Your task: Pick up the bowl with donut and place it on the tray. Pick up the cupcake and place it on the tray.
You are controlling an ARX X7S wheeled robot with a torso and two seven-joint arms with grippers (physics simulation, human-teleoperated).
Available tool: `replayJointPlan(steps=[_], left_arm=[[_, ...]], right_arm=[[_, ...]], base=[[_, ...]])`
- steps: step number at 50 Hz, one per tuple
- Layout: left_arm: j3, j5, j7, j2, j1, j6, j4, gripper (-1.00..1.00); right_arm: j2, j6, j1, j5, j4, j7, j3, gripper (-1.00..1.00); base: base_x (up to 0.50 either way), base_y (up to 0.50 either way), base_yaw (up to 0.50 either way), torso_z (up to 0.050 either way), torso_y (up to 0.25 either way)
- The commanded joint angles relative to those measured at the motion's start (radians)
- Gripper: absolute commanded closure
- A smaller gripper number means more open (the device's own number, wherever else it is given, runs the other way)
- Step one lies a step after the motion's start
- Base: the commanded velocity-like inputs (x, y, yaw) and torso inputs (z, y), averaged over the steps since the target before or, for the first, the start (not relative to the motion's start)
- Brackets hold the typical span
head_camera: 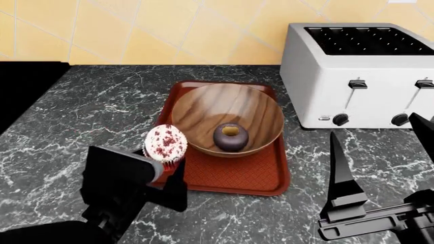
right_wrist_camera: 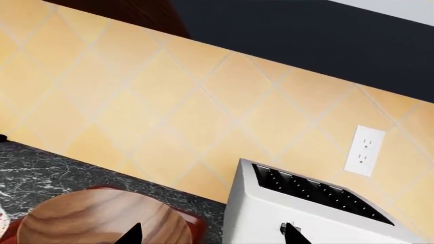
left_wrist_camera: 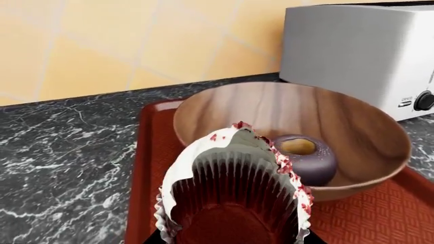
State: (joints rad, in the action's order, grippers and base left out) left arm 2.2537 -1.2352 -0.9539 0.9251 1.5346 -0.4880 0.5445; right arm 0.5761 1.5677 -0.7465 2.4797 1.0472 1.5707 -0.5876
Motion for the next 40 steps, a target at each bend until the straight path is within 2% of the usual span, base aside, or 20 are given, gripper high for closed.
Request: replayJointPlan(steps=[1, 40], left_arm=[[-0.024, -0.039, 0.007, -0.032, -0.016, -0.020, -0.044, 1.00], [-0.049, -0.061, 0.004, -0.049, -0.069, -0.025, -0.092, 1.00]], right_arm=[[-0.002, 0.003, 0.006, 0.002, 0.000, 0.000, -0.005, -1.00], [-0.003, 0.003, 0.015, 0.009, 0.000, 0.000, -0.019, -1.00]], base=[[0.00, 0.00, 0.00, 0.000, 0.000], [0.00, 0.00, 0.00, 0.000, 0.000]])
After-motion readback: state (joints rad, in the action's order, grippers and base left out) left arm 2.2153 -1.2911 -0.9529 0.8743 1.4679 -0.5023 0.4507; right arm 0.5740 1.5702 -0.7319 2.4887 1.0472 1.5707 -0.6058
